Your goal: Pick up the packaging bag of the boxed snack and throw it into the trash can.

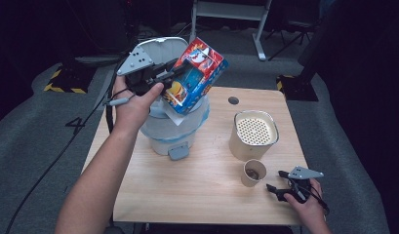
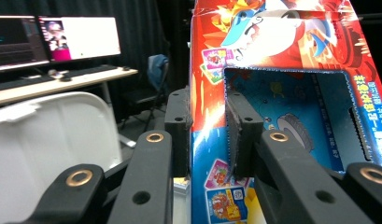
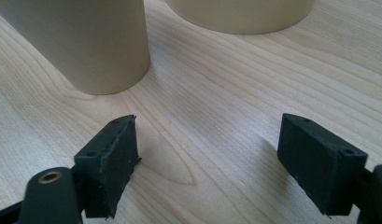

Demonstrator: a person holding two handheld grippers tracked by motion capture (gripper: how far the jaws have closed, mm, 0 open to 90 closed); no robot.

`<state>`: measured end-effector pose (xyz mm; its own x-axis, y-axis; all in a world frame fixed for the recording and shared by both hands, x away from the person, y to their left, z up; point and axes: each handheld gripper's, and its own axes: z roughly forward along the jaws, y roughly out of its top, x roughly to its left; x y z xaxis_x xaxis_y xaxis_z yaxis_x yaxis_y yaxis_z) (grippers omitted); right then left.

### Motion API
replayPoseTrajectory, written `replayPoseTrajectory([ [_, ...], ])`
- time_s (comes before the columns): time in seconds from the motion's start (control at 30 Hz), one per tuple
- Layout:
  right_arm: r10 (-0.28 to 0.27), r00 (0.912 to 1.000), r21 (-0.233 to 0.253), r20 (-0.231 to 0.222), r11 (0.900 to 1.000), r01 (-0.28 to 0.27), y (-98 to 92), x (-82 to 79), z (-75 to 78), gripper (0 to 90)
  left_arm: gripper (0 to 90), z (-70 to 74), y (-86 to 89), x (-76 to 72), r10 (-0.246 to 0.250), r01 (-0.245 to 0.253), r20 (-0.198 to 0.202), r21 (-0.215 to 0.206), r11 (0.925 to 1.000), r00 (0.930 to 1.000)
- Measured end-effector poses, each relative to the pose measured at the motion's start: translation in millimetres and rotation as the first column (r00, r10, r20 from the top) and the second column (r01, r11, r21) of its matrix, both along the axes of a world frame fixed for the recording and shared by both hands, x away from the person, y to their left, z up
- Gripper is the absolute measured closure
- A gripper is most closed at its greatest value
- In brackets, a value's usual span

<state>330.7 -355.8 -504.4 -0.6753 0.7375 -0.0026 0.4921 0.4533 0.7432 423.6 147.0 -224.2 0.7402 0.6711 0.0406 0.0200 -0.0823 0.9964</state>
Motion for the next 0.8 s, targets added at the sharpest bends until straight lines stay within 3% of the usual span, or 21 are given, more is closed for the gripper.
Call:
replayPoseTrajectory([
  [0.27, 0.000, 1.0000, 0.001, 0.000, 1.000, 0.000, 0.0, 0.0, 0.0, 20.8, 74.0, 9.5, 10.8, 14.7, 0.072, -0.072, 0.017, -0.021, 0.9972, 0.9973],
  [0.57, 0.000, 1.0000, 0.001, -0.001, 1.000, 0.000, 0.0, -0.1, 0.0, 20.8, 74.1, 6.5, 11.2, 32.0, 0.140, -0.140, 0.021, -0.035, 0.9896, 0.9899],
  [0.8, -0.001, 1.0000, 0.001, 0.000, 1.000, 0.001, 0.1, 0.0, 0.0, 20.8, 74.0, 2.8, 11.1, 44.8, 0.176, -0.176, 0.013, -0.014, 0.9844, 0.9843],
])
